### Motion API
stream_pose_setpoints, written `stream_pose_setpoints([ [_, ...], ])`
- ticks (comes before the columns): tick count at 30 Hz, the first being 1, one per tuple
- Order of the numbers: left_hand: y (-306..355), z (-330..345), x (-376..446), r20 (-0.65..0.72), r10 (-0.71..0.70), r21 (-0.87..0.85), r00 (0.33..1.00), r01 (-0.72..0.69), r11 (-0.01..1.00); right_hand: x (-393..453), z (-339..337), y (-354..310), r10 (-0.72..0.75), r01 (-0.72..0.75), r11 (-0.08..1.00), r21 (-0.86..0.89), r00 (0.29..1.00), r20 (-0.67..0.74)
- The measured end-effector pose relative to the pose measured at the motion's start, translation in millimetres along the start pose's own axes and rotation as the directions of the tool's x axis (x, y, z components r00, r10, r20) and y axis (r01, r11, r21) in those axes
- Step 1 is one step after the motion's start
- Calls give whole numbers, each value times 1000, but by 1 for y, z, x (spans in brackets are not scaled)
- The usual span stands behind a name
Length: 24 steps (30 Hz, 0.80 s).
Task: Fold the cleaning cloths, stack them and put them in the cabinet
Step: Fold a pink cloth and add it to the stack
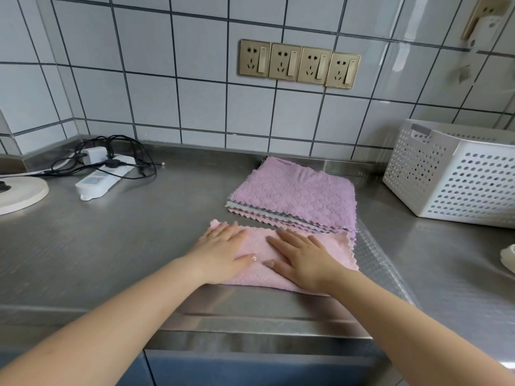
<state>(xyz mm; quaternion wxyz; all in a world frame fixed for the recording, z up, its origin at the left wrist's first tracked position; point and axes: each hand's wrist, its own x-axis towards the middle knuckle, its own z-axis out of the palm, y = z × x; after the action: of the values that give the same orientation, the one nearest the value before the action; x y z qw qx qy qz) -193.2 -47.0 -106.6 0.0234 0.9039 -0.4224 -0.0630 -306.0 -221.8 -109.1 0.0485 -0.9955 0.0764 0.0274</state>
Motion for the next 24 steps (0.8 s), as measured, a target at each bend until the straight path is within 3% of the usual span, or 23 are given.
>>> stream_pose_setpoints([
  [11,-24,1,-6,34,-100,-25,994,101,995,-37,-5,48,255,-254,966,-49,967,19],
  [14,-18,-2,-10,-24,-122,54,992,123,991,-41,-7,49,302,-301,948,-107,953,-2],
  [16,1,-5,-7,-96,-55,74,994,63,995,-33,-9,38,294,-299,946,-123,954,-54],
  [20,54,1,0,-111,60,-59,992,-67,996,-12,-12,-5,237,-229,965,125,970,-55],
  [24,60,13,-1,-60,36,-15,998,-37,999,-15,6,-9,204,-199,978,60,976,-79],
])
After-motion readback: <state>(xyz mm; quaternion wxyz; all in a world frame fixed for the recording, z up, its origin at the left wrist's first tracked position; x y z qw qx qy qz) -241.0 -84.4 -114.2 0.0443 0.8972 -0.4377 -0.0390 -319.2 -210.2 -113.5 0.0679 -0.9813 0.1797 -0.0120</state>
